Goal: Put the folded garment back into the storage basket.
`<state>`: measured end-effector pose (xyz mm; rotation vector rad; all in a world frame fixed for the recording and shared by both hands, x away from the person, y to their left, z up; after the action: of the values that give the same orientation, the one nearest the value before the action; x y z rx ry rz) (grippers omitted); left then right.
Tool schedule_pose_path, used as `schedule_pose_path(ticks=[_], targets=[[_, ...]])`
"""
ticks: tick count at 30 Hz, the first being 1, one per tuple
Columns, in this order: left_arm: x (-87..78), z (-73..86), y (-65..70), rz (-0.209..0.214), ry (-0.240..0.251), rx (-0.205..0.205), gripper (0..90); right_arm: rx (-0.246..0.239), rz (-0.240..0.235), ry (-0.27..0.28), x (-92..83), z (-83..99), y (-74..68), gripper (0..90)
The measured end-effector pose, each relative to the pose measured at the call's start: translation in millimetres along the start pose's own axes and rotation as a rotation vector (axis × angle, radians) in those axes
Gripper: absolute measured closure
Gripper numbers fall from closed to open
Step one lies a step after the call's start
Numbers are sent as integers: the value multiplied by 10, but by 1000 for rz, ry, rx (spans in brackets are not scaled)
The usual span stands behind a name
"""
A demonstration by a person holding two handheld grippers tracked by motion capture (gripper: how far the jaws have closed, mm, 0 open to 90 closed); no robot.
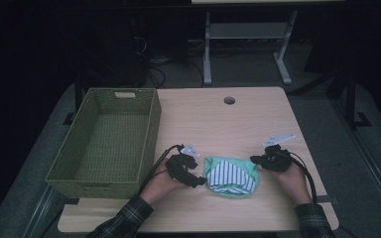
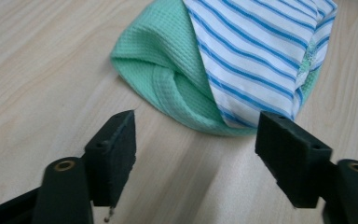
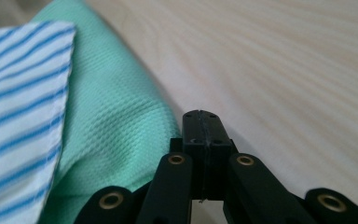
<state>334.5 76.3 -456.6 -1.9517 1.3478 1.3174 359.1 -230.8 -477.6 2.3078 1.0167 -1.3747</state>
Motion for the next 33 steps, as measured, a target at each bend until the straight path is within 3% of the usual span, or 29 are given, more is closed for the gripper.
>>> schedule_pose_path(ticks=[8, 11, 18, 33], targets=[[-46, 28, 23, -9, -16, 31, 210, -47, -8, -16, -55, 128, -168, 898], [-59, 30, 41, -8, -3, 23, 203, -45, -23, -20, -91, 195, -253, 898], [-109, 28, 106, -6, -2, 51, 197, -69, -79, -15, -130, 316, -491, 898], [-205, 85, 261, -21, -10, 80, 185, -174, -144, -17, -18, 171, -896, 898]])
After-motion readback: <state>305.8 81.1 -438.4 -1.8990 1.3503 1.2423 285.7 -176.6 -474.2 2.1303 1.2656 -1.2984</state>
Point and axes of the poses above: each handheld gripper's, and its own axes: x roughly forward along the jaws, z roughly out of its underside, y roughly to its right, the point moved 2 cm from there along x, roughly forward along the jaws, and after that the axes turned 11 degrees about -y, right-handed, at the moved point
